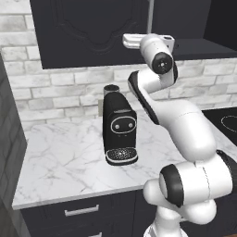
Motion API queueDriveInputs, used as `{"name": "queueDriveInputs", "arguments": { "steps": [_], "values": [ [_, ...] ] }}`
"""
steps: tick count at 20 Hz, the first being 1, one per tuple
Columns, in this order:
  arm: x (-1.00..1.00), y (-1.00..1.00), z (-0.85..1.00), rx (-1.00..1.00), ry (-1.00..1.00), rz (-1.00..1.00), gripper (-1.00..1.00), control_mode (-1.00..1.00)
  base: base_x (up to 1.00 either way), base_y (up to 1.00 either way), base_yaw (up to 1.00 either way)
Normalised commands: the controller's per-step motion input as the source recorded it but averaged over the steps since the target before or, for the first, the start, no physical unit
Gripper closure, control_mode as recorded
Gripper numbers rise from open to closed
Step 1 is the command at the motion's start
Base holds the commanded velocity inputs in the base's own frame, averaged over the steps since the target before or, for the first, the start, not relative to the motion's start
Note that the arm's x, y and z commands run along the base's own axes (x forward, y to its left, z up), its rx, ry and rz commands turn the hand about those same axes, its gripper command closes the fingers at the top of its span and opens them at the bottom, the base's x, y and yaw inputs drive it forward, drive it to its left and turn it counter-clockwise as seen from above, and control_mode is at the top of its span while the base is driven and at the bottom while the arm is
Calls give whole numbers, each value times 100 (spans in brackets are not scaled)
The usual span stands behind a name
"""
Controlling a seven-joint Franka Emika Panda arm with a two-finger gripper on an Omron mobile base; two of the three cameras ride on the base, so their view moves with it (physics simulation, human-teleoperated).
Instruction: Open the cabinet and move the ladle to the pot. Then close the cabinet.
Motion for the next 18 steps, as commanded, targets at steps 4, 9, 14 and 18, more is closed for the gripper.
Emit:
{"name": "queueDriveInputs", "arguments": {
  "steps": [4, 9, 14, 18],
  "values": [
    [59, 0, -4, 0, 1, 4, 100, -100, 0, 0, 0],
    [54, 1, -6, 0, 4, 4, 100, -100, 0, 0, 0],
    [4, 3, -4, 0, 3, 0, 100, -100, 0, 0, 0],
    [-3, 24, 0, 0, 0, 0, 100, -100, 0, 0, 0]
  ]
}}
